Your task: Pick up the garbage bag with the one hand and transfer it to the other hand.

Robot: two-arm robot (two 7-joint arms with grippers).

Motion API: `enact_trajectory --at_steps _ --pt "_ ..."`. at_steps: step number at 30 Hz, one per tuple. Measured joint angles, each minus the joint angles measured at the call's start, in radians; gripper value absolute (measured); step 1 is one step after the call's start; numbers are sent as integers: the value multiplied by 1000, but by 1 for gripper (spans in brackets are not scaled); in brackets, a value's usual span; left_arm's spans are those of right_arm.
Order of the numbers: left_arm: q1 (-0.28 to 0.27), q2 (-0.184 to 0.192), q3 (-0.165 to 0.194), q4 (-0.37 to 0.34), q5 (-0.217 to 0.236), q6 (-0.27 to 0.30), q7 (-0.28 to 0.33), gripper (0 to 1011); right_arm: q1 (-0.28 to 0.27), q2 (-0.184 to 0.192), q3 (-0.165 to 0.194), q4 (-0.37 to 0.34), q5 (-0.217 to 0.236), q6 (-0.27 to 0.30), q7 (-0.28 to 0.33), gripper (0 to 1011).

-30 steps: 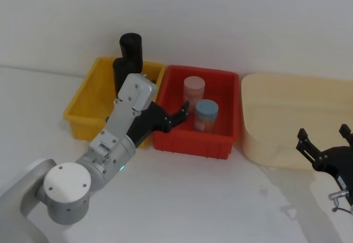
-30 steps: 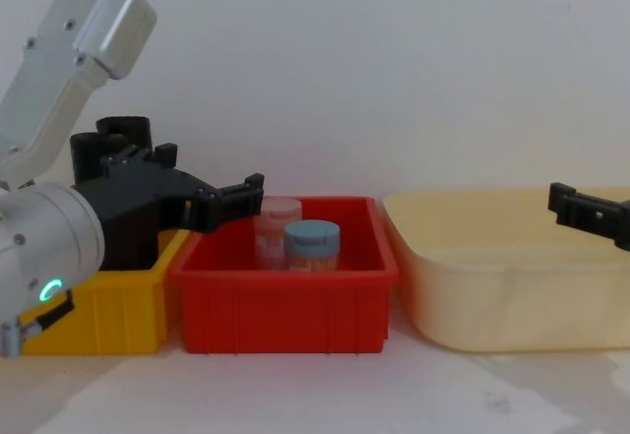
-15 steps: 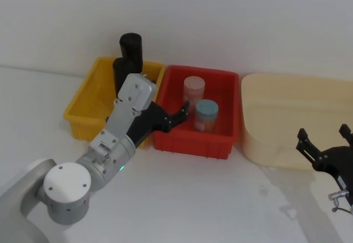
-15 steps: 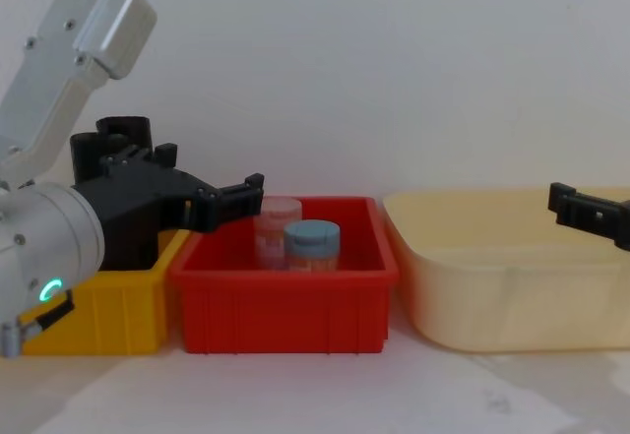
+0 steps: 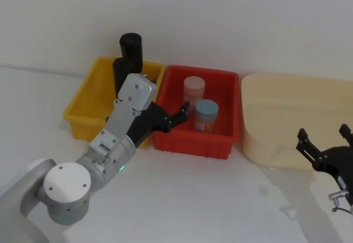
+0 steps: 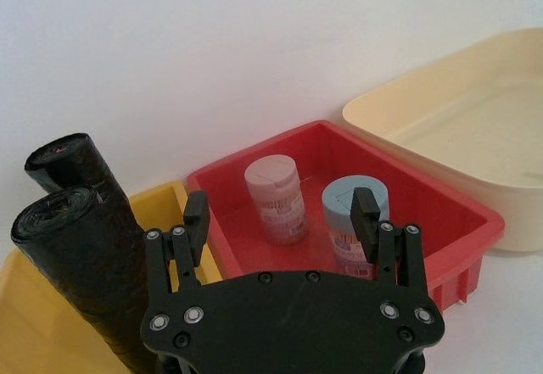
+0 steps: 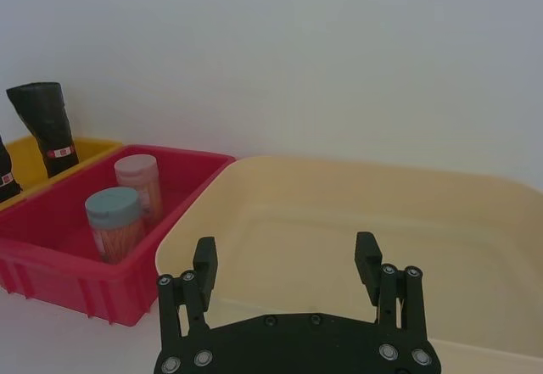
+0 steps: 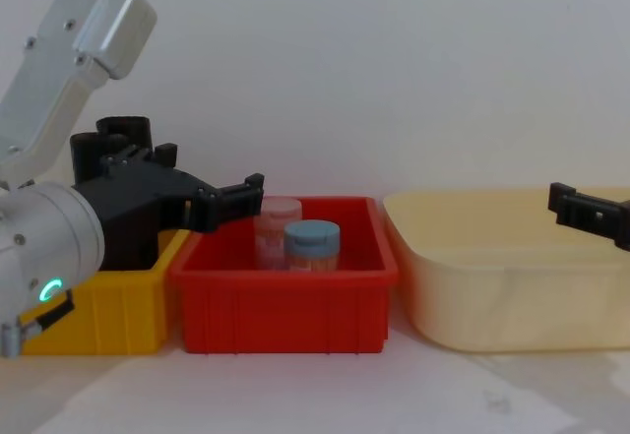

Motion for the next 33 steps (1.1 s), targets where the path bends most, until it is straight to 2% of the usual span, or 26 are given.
enact_trajectory --at_steps 10,17,24,27,28,33 --pt "-1 -1 0 0 0 0 -1 1001 9 -2 0 4 0 4 4 1001" --pt "-21 -2 1 -8 -8 34 -27 1001 65 -10 -9 23 15 49 34 1001" --pt "-49 18 -4 -31 -20 83 -69 1001 150 -18 -36 42 22 128 71 1001" --pt "-61 32 -12 -36 -27 103 -92 1001 209 -29 -57 68 22 171 92 1001" --pt "-64 35 -14 -36 -30 108 -99 1001 209 -29 -57 68 22 171 92 1001" --pt "-83 60 -33 -36 -46 140 -139 1001 311 -60 -93 133 18 235 118 1001"
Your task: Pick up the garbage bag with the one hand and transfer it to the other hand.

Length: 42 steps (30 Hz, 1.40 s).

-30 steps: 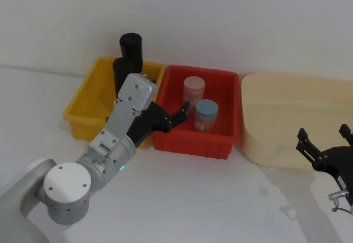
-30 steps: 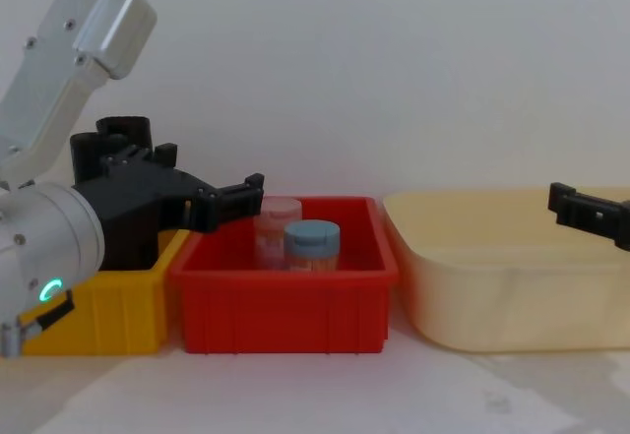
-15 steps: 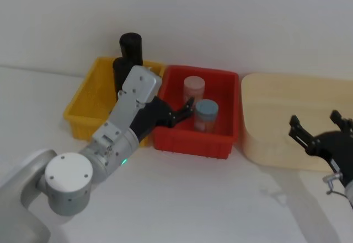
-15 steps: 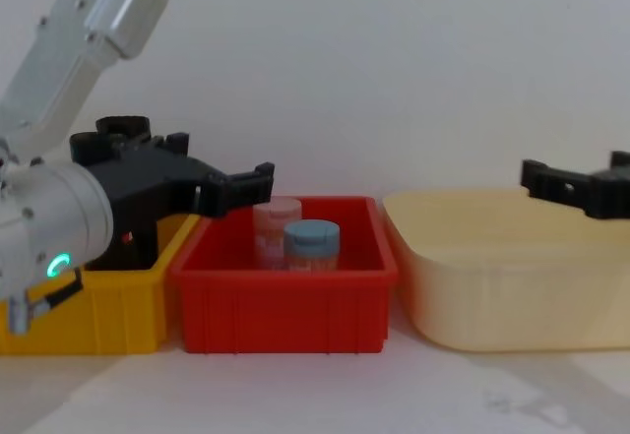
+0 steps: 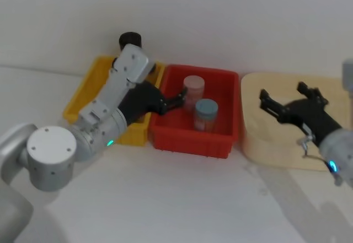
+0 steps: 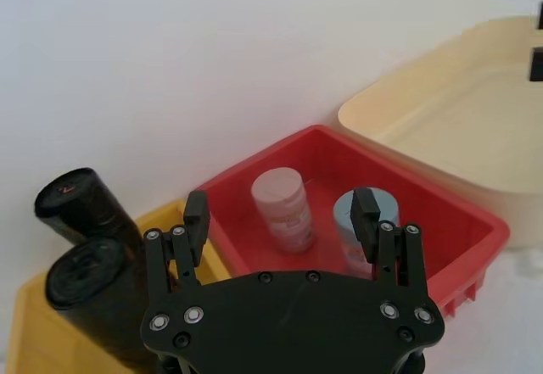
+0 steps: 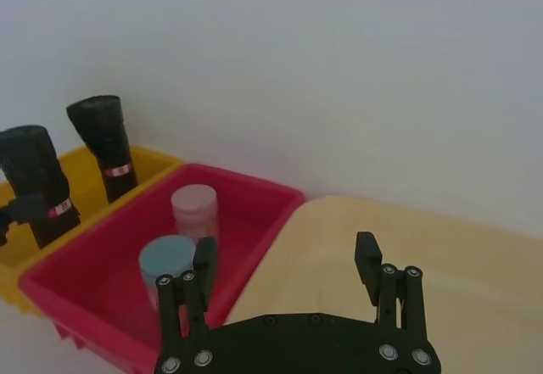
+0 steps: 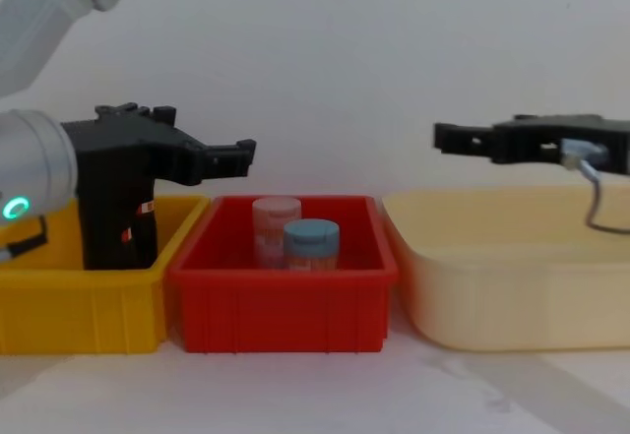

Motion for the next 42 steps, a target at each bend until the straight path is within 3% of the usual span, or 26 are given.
enact_trajectory --at_steps 8,14,21,30,35,42 --pt "-5 32 -40 -10 -31 41 -35 1001 116 -43 -44 80 -13 76 25 1001" --pt "21 71 -100 -39 -66 72 -53 1001 195 -75 -72 146 -22 115 49 1001" --pt "94 115 -203 -98 -123 93 -65 1001 262 -104 -91 208 -23 141 78 1001" --pt "157 129 -301 -123 -207 101 -92 1001 321 -123 -111 268 -20 161 106 1001" --pt "161 127 -321 -93 -244 102 -115 1001 340 -128 -116 291 -20 166 113 1001" --pt "133 116 -312 -11 -271 83 -154 1001 358 -132 -118 325 -19 168 122 1001"
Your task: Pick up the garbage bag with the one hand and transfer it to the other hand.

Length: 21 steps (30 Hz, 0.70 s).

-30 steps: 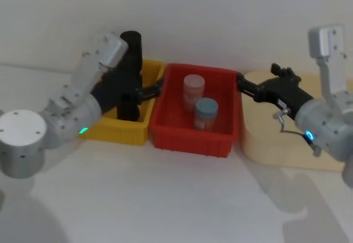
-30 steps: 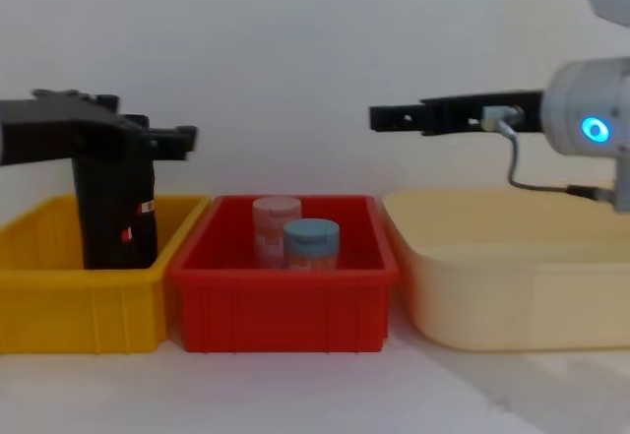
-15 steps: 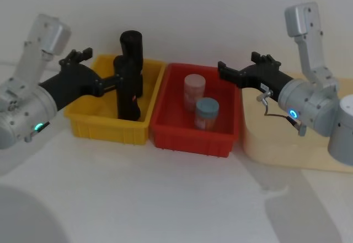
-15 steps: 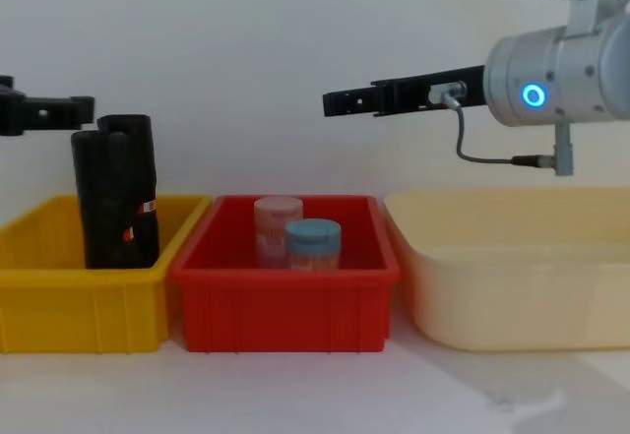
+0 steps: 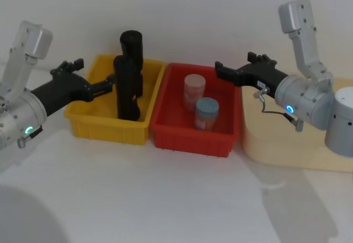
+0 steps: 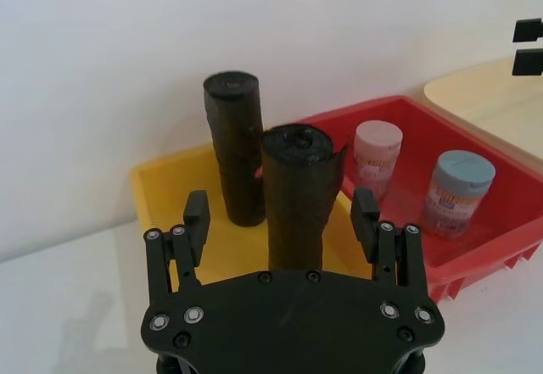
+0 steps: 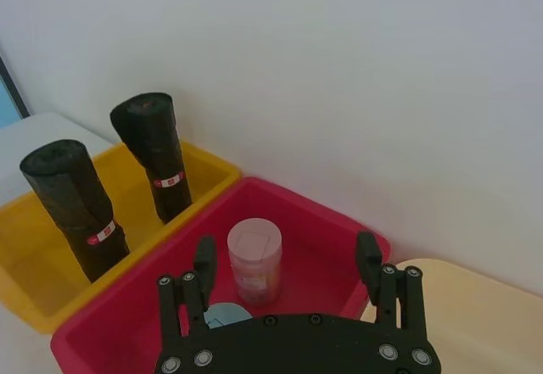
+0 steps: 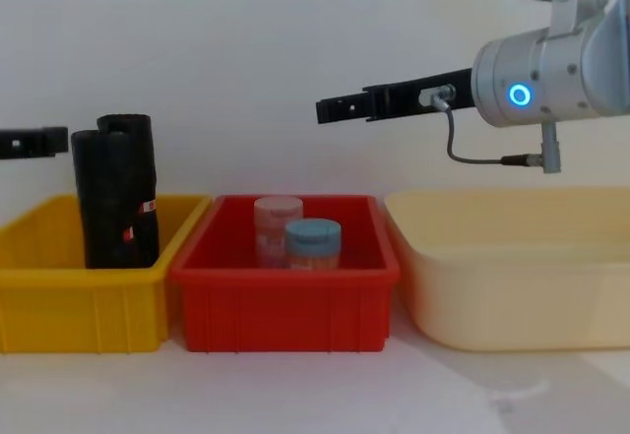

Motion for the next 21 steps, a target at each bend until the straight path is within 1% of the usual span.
enact_trajectory --at_steps 3,5,6,9,11,12,14,16,17,21 --pt "-14 -5 10 27 -3 -7 -12 1001 4 0 0 10 2 0 3 1001" --pt "-34 -12 27 61 -4 -14 -28 1001 6 1 1 15 4 0 5 1001" --pt "-34 -12 27 61 -4 -14 -28 1001 6 1 1 15 4 0 5 1001" --pt "-55 -19 45 93 -5 -21 -43 1001 7 3 2 19 8 1 9 1001" --pt "-74 -25 64 118 -4 -26 -58 1001 8 5 3 20 11 2 11 1001" --pt "-74 -25 64 118 -4 -26 -58 1002 8 6 3 21 13 3 12 1001" --pt "-95 -32 84 142 -2 -31 -72 1001 8 7 3 21 15 4 15 1001" --pt "-100 -34 88 147 -1 -31 -73 1001 8 10 4 21 19 6 19 1001" --pt "-110 -38 98 159 1 -33 -78 1002 7 12 4 21 22 8 21 1001" --pt "-130 -48 117 180 6 -35 -82 1001 4 16 5 20 30 11 28 1001"
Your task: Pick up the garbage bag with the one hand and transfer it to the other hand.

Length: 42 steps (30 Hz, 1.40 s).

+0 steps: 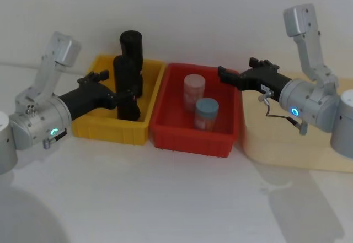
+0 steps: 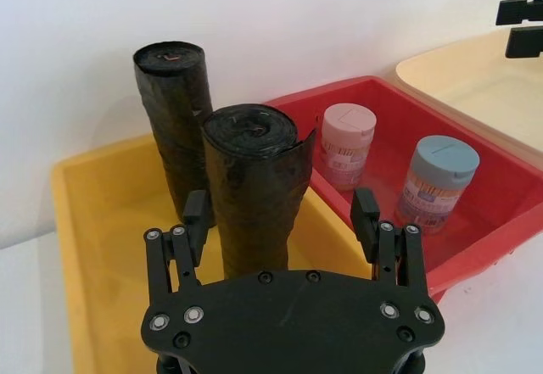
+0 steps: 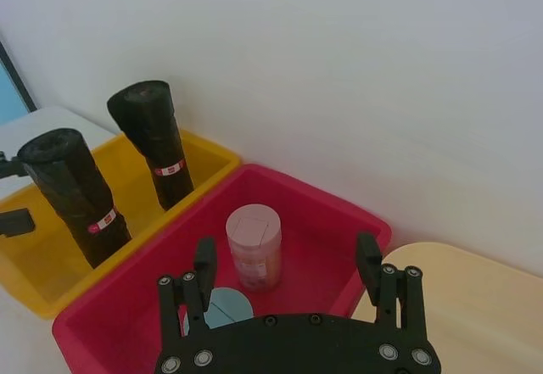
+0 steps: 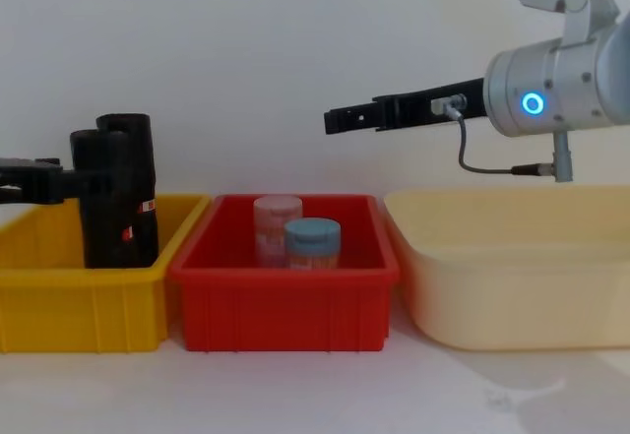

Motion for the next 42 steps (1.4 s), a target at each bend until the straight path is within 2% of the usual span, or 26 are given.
enact_trajectory --at_steps 11,17,23,33,42 --pt "-27 -26 24 21 28 8 49 1001 -5 17 4 -4 24 5 22 1001" --pt "-28 -33 32 3 70 31 115 1001 -6 26 5 -4 36 3 35 1001" --pt "-31 -34 40 -2 101 49 151 1001 -8 29 6 1 44 -8 38 1001" --pt "-58 -46 56 35 115 47 132 1001 -11 30 2 11 47 -33 32 1001" --pt "-98 -72 69 102 121 4 93 1001 -7 29 -5 25 48 -54 27 1001"
